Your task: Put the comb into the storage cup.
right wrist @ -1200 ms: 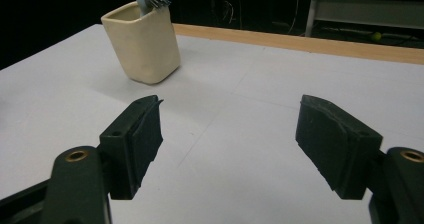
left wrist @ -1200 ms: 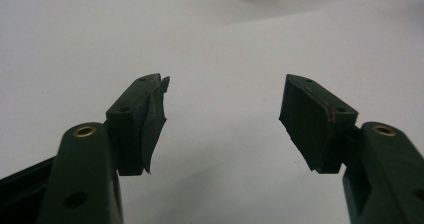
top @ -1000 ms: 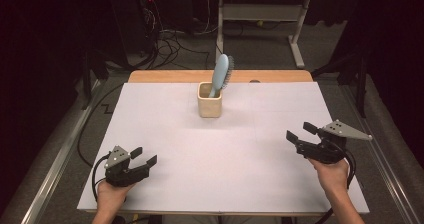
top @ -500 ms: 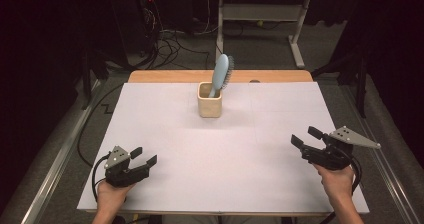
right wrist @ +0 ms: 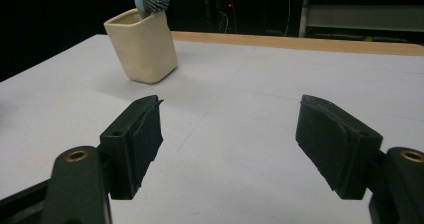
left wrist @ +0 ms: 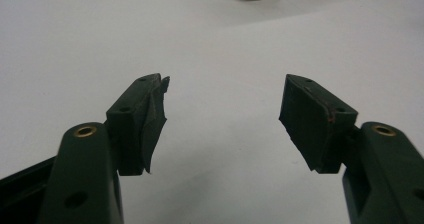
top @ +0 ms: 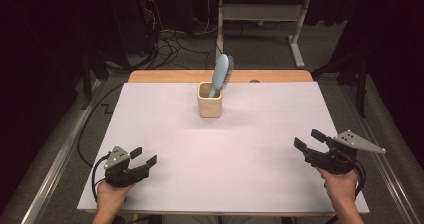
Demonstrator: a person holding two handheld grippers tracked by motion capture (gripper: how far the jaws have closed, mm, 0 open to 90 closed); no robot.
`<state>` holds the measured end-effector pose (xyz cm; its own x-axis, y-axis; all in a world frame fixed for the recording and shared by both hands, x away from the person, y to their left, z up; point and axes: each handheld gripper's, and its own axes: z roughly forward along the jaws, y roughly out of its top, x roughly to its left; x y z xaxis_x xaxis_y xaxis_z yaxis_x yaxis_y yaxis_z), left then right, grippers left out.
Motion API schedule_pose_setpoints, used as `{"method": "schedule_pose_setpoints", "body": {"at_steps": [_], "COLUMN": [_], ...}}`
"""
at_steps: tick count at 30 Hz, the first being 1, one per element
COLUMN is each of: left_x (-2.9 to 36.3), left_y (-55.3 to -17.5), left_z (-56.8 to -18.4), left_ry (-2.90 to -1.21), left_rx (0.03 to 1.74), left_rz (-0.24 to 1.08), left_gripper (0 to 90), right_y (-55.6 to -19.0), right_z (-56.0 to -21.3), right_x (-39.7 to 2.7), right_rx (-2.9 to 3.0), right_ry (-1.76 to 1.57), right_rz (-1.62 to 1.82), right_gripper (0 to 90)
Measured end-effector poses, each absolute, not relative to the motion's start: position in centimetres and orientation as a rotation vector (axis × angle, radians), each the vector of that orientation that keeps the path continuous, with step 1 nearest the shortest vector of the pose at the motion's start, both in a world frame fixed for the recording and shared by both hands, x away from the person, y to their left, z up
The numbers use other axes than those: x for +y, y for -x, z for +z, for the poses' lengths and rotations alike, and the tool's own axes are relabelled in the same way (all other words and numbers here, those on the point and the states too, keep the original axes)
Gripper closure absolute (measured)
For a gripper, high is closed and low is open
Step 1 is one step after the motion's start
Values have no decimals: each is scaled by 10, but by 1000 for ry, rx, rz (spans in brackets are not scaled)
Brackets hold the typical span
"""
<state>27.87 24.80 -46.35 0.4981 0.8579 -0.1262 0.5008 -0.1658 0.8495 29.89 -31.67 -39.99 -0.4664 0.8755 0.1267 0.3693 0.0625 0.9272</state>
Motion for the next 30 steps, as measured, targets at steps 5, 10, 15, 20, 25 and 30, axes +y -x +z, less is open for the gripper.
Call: {"method": "schedule_pose_setpoints", "body": {"at_steps": [5,10,15,20,25,30], "left_x": [248,248,248,248,248,248], "left_y": [-279,-279,-278,-277,-277,-277], "left_z": [-464,-463,-463,-463,-463,-463], "left_ry": [-1822,-1821,-1824,-1822,-1821,-1820], "left_rx": [1137,1138,1133,1134,1136,1137], "left_rz": [487,486,489,490,491,491], "left_gripper": [348,349,349,349,349,349], "right_y": [-295,-290,-287,-284,-281,-278], "right_z": [-401,-402,-404,-406,-408,-412], "right_x": [-319,-321,-322,-323,-323,-323], "right_rx": [1866,1862,1864,1863,1867,1869], "right_ry": [-1234,-1236,-1233,-1239,-1242,-1244], "right_rz": [1390,1389,1383,1379,1381,1371], "right_gripper": [268,267,267,266,264,260]}}
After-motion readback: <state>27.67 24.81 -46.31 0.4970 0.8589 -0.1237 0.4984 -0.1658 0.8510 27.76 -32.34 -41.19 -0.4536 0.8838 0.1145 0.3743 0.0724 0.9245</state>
